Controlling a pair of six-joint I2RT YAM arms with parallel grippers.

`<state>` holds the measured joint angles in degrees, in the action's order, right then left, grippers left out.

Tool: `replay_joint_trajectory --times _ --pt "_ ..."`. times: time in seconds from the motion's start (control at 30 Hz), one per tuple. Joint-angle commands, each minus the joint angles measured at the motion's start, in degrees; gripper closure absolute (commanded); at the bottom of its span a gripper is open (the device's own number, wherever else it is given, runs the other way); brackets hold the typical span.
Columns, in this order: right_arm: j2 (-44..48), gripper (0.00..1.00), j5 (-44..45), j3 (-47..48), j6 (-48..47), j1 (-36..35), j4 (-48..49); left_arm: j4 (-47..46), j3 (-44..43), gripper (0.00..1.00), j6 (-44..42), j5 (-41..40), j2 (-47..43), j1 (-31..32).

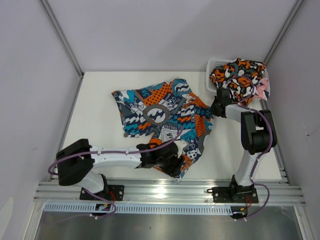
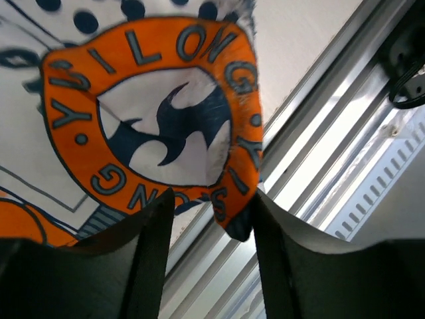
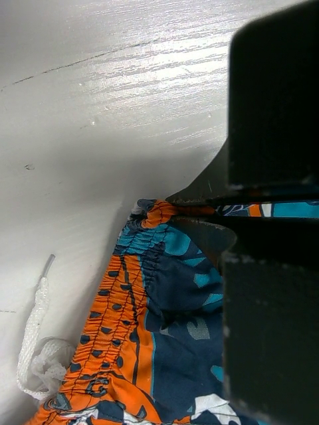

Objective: Fold and stack the shorts
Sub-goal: Fold the shorts

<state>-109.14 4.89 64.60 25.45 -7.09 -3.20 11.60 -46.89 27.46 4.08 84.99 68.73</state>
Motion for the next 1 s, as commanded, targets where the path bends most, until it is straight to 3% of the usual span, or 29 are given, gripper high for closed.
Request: replay_joint_trajectory --times 0.0,0.17,0.33,0.67,0.97 --pt "-0.81 1.0 -0.05 1.32 0.12 0.24 -0.49 -1.75 0.75 0.44 2.24 0.85 1.06 -0.44" --pt "-0.98 1.0 -0.14 1.49 0.12 0.32 -0.49 -0.44 -0.21 0.41 -0.82 -1.79 -1.4 0.26" --pt "-1.25 1.0 -0.23 1.76 0.12 0.32 -0.75 4.83 -5.74 0.39 -5.22 -10.04 -2.46 4.57" --pt "-1.34 1.0 -0.49 1.93 0.21 0.32 -0.93 5.19 -10.93 0.38 -7.51 -15.93 4.65 12.9" --pt "-1.6 1.0 -0.67 2.2 0.12 0.32 -1.28 11.42 -22.96 0.37 -13.83 -28.93 11.41 24.6"
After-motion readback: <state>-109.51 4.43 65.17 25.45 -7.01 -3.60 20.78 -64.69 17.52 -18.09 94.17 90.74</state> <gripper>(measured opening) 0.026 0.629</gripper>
